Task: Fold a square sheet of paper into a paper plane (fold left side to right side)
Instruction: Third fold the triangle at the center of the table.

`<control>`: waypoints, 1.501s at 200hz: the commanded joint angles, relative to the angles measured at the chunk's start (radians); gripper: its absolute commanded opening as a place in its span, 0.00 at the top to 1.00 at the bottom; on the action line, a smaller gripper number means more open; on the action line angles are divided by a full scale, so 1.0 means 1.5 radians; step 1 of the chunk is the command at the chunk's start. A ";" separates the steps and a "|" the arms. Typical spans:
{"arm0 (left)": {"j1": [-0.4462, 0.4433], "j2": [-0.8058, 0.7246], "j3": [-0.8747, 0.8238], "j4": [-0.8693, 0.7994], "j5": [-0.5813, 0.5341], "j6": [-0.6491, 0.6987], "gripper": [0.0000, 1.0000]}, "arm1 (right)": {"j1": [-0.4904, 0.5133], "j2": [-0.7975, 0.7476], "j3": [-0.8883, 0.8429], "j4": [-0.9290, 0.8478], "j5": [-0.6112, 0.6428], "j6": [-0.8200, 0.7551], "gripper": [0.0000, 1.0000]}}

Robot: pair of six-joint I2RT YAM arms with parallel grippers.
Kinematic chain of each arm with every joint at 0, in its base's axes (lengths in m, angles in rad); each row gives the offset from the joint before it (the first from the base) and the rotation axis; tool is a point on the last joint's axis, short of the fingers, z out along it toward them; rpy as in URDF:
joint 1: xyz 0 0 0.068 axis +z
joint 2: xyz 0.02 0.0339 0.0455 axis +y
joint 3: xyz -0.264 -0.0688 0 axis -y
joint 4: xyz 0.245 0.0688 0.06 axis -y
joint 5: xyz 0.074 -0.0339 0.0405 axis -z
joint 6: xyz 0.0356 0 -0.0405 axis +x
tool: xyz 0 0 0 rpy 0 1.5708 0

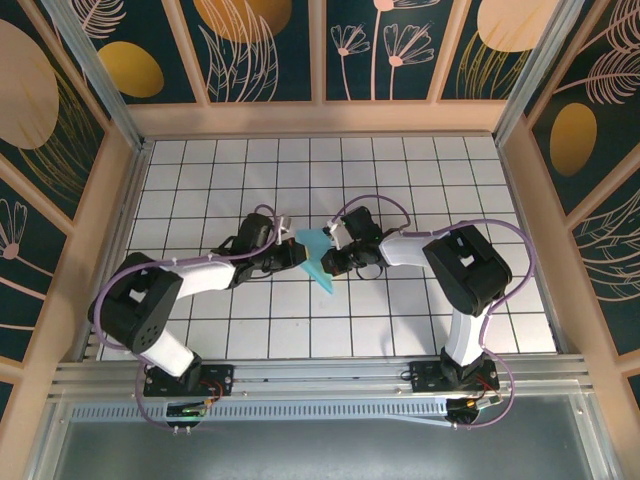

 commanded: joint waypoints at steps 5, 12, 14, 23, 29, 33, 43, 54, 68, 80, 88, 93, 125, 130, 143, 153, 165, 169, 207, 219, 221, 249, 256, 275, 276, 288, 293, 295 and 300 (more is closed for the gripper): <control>-0.009 0.027 0.023 0.034 0.006 -0.013 1.00 | 0.012 0.034 -0.002 -0.038 0.031 -0.004 1.00; -0.009 0.036 0.025 0.039 0.009 -0.016 1.00 | 0.013 0.034 -0.002 -0.037 0.031 -0.004 1.00; -0.010 0.038 0.026 0.040 0.010 -0.017 1.00 | 0.013 0.034 -0.002 -0.036 0.031 -0.004 1.00; -0.012 0.050 0.032 0.040 0.015 -0.018 1.00 | 0.013 0.036 -0.001 -0.038 0.031 -0.005 1.00; -0.015 0.057 0.036 0.042 0.017 -0.018 1.00 | 0.013 0.037 0.000 -0.040 0.031 -0.005 1.00; -0.017 0.060 0.039 0.042 0.018 -0.017 1.00 | 0.013 0.037 0.002 -0.042 0.032 -0.007 1.00; -0.019 0.068 0.046 0.040 0.017 -0.017 1.00 | 0.013 0.038 0.002 -0.044 0.034 -0.008 1.00; -0.021 0.078 0.051 0.034 0.011 -0.015 1.00 | 0.013 0.038 0.002 -0.045 0.035 -0.009 1.00; -0.022 0.096 0.055 0.020 0.000 -0.014 1.00 | 0.013 0.038 0.002 -0.045 0.035 -0.009 1.00; -0.022 0.102 0.058 0.007 -0.009 -0.014 1.00 | 0.013 0.037 0.001 -0.045 0.035 -0.009 1.00; -0.022 0.107 0.060 0.000 -0.014 -0.013 1.00 | 0.013 0.037 0.001 -0.045 0.035 -0.009 1.00; -0.022 0.110 0.060 -0.004 -0.015 -0.013 1.00 | 0.013 0.037 0.000 -0.045 0.036 -0.009 1.00; -0.022 0.117 0.057 -0.015 -0.023 -0.009 1.00 | 0.013 0.037 0.002 -0.048 0.037 -0.011 1.00; -0.022 0.118 0.058 -0.018 -0.023 -0.008 1.00 | 0.013 0.037 0.002 -0.049 0.037 -0.012 1.00; -0.022 0.120 0.058 -0.027 -0.029 -0.005 1.00 | 0.013 0.037 0.002 -0.049 0.038 -0.012 1.00; -0.022 0.122 0.057 -0.030 -0.030 -0.004 1.00 | 0.013 0.038 0.002 -0.049 0.038 -0.011 1.00; -0.022 0.123 0.053 -0.028 -0.030 -0.005 1.00 | 0.013 0.037 0.002 -0.049 0.038 -0.011 1.00; -0.022 0.123 0.053 -0.027 -0.031 -0.005 1.00 | 0.013 0.037 0.002 -0.049 0.038 -0.012 1.00; -0.023 0.120 0.044 -0.029 -0.039 -0.004 1.00 | 0.012 0.036 0.000 -0.048 0.040 -0.011 1.00; -0.022 0.123 0.042 -0.027 -0.039 -0.003 1.00 | 0.013 0.036 -0.001 -0.048 0.040 -0.011 1.00; -0.022 0.124 0.042 -0.028 -0.039 -0.003 1.00 | 0.013 0.036 -0.002 -0.048 0.040 -0.011 1.00; -0.022 0.131 0.039 -0.022 -0.044 -0.002 1.00 | 0.013 0.035 -0.001 -0.048 0.040 -0.010 1.00; -0.022 0.133 0.039 -0.022 -0.046 -0.003 1.00 | 0.013 0.034 -0.001 -0.048 0.040 -0.010 1.00; -0.022 0.140 0.042 -0.023 -0.053 0.000 1.00 | 0.013 0.034 0.000 -0.048 0.038 -0.010 1.00; -0.022 0.140 0.042 -0.023 -0.053 0.000 1.00 | 0.013 0.034 0.000 -0.048 0.038 -0.010 1.00; -0.022 0.147 0.043 -0.025 -0.057 -0.001 1.00 | 0.013 0.033 0.002 -0.050 0.038 -0.010 1.00; -0.022 0.148 0.043 -0.025 -0.058 -0.002 1.00 | 0.013 0.033 0.003 -0.050 0.038 -0.010 1.00; -0.022 0.150 0.042 -0.025 -0.058 -0.002 1.00 | 0.013 0.032 0.003 -0.051 0.038 -0.010 1.00; -0.022 0.152 0.042 -0.027 -0.060 -0.004 1.00 | 0.013 0.031 0.003 -0.052 0.038 -0.010 1.00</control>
